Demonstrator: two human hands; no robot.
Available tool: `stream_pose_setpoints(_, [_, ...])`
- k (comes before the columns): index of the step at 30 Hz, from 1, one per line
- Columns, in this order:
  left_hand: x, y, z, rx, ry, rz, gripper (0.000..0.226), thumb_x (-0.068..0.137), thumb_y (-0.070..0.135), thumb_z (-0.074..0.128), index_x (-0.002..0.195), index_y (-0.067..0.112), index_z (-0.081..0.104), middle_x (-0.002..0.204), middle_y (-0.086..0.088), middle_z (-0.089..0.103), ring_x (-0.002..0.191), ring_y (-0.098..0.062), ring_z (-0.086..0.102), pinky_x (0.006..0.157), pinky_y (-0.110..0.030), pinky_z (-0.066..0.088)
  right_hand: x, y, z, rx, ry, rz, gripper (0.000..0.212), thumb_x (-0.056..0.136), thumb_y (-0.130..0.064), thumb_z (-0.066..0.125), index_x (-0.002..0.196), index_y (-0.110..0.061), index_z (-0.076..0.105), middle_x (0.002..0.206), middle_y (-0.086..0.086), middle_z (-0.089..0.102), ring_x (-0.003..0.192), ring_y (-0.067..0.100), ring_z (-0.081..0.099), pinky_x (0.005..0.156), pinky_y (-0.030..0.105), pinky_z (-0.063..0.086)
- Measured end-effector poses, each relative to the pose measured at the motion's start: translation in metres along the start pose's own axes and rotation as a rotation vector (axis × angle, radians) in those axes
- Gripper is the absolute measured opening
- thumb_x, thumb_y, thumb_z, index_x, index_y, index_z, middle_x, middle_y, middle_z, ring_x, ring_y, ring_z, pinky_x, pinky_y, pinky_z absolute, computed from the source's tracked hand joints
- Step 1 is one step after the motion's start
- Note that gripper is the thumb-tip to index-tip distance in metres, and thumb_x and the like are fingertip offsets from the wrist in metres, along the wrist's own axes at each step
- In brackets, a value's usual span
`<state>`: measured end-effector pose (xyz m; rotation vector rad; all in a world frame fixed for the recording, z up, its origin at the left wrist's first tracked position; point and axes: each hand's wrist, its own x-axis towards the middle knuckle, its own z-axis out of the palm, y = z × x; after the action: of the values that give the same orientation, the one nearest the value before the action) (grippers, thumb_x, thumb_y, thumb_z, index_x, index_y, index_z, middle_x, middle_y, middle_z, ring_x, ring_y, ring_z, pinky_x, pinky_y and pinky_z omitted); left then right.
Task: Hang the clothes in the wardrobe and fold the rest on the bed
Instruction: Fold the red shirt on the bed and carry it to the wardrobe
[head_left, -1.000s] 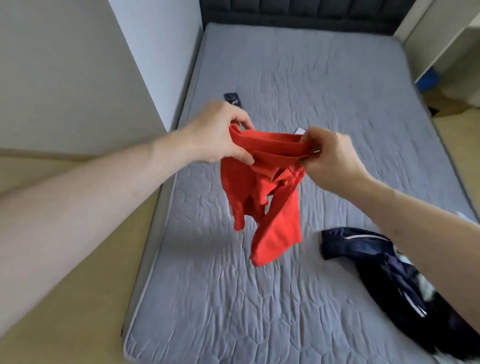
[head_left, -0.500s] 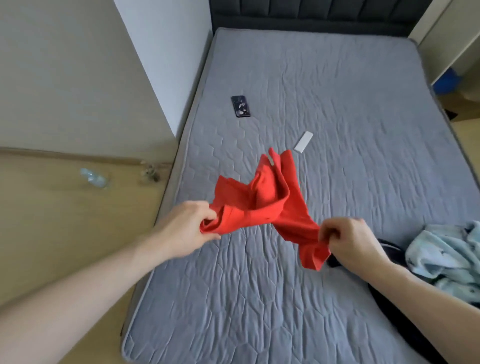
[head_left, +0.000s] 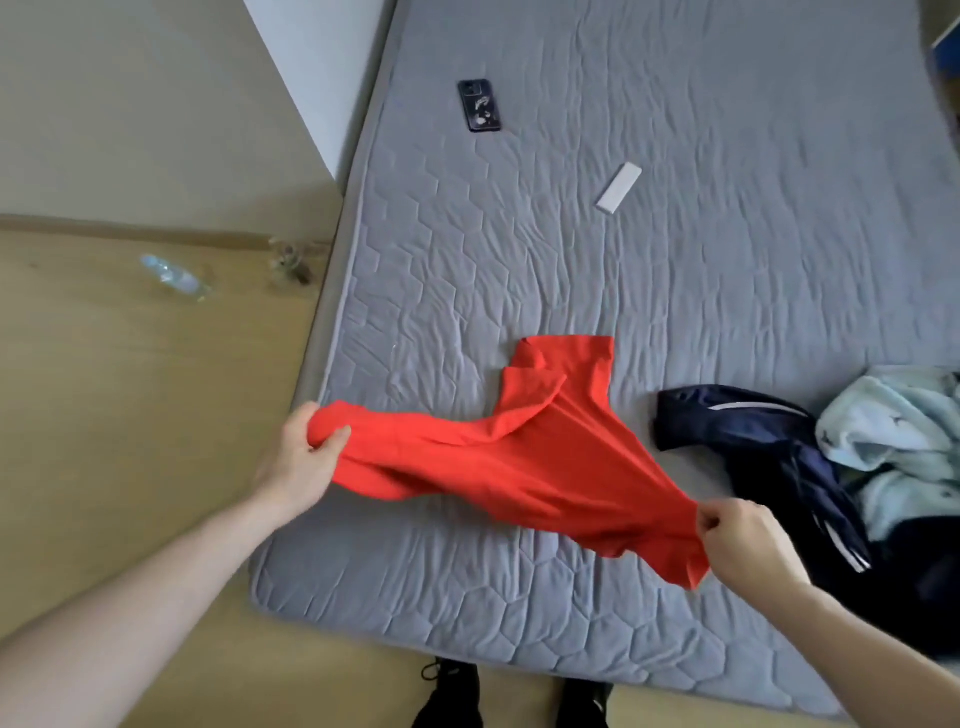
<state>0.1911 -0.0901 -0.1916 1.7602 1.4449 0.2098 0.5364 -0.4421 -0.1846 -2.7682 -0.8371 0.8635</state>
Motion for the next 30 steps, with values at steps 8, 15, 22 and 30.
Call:
stream_pose_setpoints(8, [-0.002, -0.016, -0.048, 0.424, 0.137, -0.181, 0.036, 0.092, 0.012, 0.067, 0.121, 0.013, 0.046, 0.111, -0.02, 0.066, 0.101, -0.045, 0.064, 0.086, -0.046, 0.048, -0.006, 0.008, -0.008, 0.082, 0.175, 0.078, 0.033, 0.072, 0.009, 0.054, 0.054, -0.019, 0.051, 0.066, 0.002, 0.055, 0.07, 0.033, 0.048, 0.061, 0.035, 0.036])
stream_pose_setpoints(15, [-0.029, -0.057, -0.014, 0.519, -0.109, -0.315, 0.025, 0.091, 0.014, 0.072, 0.112, 0.012, 0.058, 0.106, -0.017, 0.068, 0.102, -0.039, 0.065, 0.088, -0.04, 0.049, -0.013, 0.022, 0.038, -0.064, -0.093, 0.117, 0.035, 0.078, 0.006, 0.053, 0.067, -0.022, 0.07, 0.08, 0.002, 0.065, 0.097, 0.03, 0.055, 0.072, 0.033, 0.047])
stream_pose_setpoints(22, [0.013, -0.04, 0.012, 0.1, 0.044, -0.124, 0.022, 0.084, -0.005, 0.068, 0.073, 0.013, 0.064, 0.072, -0.011, 0.064, 0.064, 0.0, 0.06, 0.067, -0.019, 0.045, 0.004, 0.016, 0.047, 0.141, 0.185, 0.112, 0.027, 0.076, 0.009, 0.05, 0.066, -0.013, 0.063, 0.09, 0.005, 0.062, 0.085, 0.034, 0.055, 0.07, 0.035, 0.04])
stream_pose_setpoints(30, [0.019, -0.07, 0.055, 0.665, -0.052, -0.121, 0.034, 0.08, 0.011, 0.075, 0.112, 0.015, 0.068, 0.127, -0.014, 0.054, 0.12, -0.038, 0.054, 0.106, -0.044, 0.045, 0.03, 0.003, 0.071, -0.202, -0.025, 0.127, 0.045, 0.078, -0.004, 0.063, 0.123, -0.007, 0.062, 0.135, 0.018, 0.044, 0.123, 0.043, 0.041, 0.099, 0.048, 0.046])
